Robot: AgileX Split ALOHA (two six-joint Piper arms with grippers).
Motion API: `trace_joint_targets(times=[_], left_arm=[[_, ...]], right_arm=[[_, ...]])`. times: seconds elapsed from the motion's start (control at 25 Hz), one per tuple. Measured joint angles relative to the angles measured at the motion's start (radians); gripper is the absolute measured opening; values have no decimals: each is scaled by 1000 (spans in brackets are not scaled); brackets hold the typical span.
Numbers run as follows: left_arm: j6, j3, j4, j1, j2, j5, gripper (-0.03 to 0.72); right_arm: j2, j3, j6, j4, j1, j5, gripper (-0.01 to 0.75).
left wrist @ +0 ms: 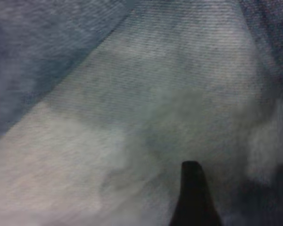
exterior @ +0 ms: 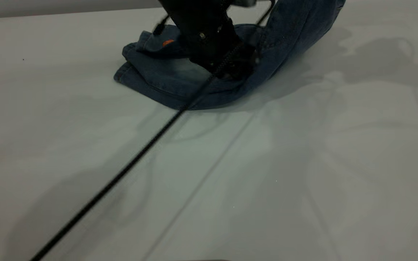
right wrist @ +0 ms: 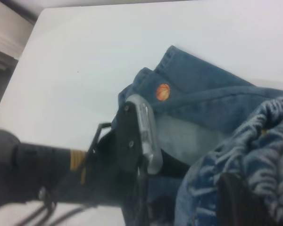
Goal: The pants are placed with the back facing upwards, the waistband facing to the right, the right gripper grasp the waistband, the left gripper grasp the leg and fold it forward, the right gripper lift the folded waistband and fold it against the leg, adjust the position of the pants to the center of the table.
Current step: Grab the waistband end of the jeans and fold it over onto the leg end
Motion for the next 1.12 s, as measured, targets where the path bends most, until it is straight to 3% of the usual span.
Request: trace_joint_targets(times=[0.24,0.6,1.12], left_arm=[[-31,-83,50,112,-108,147,453],[-76,-90,104,276,-79,225,453],[-86,-104,178,278,62,167,453]], right_arm=[[0,0,-7,0,29,1,54],[0,0,-39,12,179,-64,54],[0,1,-189,227,333,-197,54]])
